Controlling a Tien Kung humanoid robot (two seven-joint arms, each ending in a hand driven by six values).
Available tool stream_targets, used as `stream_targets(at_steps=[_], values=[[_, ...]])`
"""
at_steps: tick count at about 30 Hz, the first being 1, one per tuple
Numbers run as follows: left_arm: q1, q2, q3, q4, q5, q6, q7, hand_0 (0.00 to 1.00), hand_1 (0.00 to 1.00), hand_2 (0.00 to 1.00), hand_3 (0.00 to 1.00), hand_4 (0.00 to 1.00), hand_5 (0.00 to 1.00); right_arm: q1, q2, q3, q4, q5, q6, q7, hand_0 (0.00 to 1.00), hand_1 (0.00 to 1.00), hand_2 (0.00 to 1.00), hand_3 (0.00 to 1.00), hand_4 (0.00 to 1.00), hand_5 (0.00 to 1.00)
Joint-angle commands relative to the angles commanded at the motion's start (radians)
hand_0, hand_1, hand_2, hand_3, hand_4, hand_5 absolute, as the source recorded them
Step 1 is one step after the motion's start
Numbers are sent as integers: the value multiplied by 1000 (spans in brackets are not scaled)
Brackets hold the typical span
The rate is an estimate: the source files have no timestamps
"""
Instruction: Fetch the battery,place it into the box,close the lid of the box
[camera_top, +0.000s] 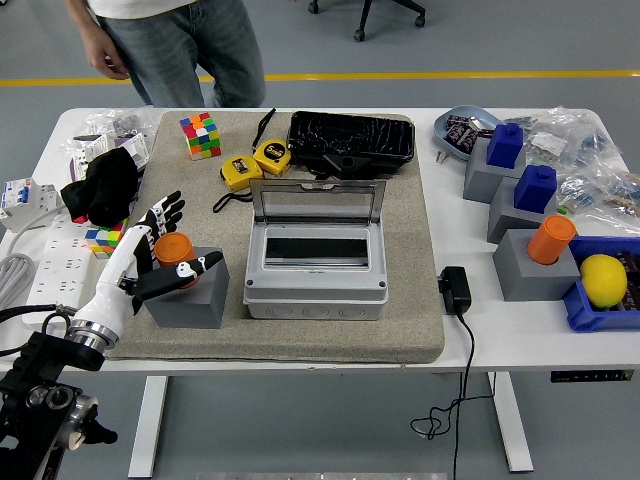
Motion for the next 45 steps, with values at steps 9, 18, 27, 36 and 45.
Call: stream_targets(at_steps=[9,18,27,36,45], values=[[3,-4,23,4,2,13,-1,998,998,998,990,998,2,1,2,3,1,-2,-1,-2,949,833,800,808,998,998],[-4,-4,28,12,-16,52,-17,943,950,939,914,998,2,2,2,2,0,0,-1,-2,949,832,800,806,998,998],[-2,-8,45,18,-34,71,-26,908,932,908,874,998,2,2,3,2,0,-2,-2,-2,947,832,798,806,998,998],[-2,-9,54,31,-74,84,-36,809,880,823,773,998,2,3,3,1,1,-2,-2,-3,945,832,797,805,998,998],[-2,-10,60,48,-118,97,-46,744,834,753,710,998,2,2,3,0,1,-2,-1,-3,946,832,798,804,998,998]])
